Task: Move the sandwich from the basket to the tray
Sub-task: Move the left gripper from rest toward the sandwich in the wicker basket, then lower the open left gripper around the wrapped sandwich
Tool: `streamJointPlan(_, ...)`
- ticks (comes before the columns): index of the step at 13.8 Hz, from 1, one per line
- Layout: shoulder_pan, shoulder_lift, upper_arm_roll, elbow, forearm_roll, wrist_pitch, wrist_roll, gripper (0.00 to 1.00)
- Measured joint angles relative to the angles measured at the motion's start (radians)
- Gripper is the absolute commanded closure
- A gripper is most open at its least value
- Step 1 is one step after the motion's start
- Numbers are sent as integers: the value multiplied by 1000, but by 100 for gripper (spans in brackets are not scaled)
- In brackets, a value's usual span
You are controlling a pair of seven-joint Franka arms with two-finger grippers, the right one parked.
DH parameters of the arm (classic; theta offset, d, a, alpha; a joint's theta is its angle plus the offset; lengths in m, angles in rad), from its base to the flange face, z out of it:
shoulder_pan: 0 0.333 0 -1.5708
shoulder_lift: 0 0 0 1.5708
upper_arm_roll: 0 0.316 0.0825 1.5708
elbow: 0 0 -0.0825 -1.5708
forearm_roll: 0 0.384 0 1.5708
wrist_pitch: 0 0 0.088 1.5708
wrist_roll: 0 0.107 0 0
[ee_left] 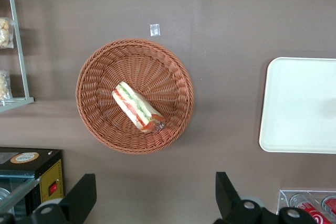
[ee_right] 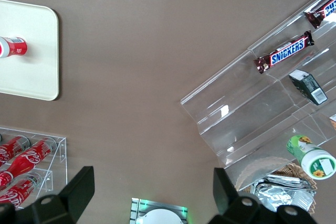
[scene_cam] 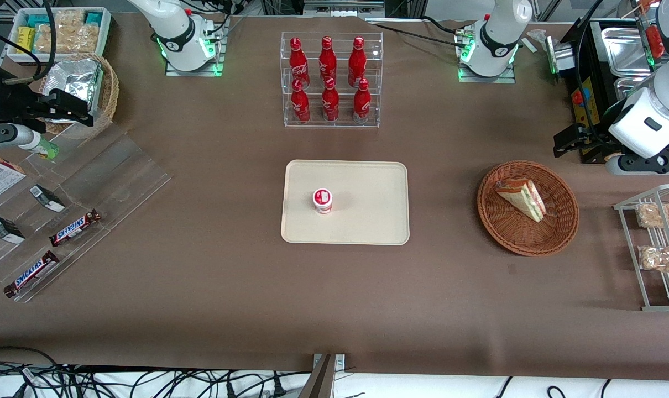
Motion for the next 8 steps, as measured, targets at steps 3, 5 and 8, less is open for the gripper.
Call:
streamJointPlan(3, 2, 27, 1, -26, 0, 17, -124, 0)
streamJointPlan(5, 8, 43, 3, -83, 6, 79, -205, 0)
streamJointPlan(8, 9, 50, 3, -197, 79, 212, -405, 0)
